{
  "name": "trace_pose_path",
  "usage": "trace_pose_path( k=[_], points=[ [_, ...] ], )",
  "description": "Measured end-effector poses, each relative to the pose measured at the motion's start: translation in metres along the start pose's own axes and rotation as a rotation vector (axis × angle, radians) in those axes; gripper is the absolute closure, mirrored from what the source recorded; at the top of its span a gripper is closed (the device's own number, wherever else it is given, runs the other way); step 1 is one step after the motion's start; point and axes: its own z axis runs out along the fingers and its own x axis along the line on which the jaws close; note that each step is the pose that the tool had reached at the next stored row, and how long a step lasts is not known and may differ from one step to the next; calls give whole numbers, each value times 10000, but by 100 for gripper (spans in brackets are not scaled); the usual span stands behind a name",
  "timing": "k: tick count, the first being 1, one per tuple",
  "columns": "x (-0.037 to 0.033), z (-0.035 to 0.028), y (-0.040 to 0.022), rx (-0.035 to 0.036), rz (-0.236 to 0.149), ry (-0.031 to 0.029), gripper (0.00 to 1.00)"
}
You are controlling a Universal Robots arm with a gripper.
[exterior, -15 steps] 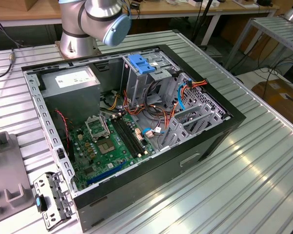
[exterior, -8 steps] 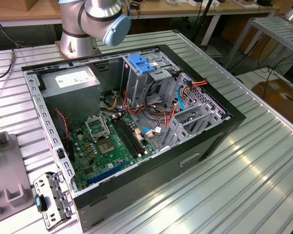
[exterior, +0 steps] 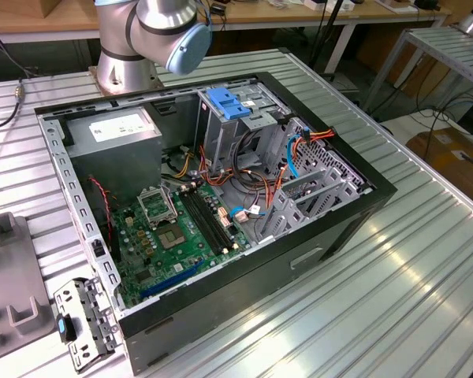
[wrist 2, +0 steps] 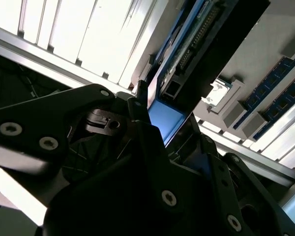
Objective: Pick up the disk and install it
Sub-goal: 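Pick up the disk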
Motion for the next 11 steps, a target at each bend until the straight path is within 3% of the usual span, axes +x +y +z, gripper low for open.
trace_pose_path(
  k=[11],
  points=[
    [-1,28,1,4,-36,0,53]
  ],
)
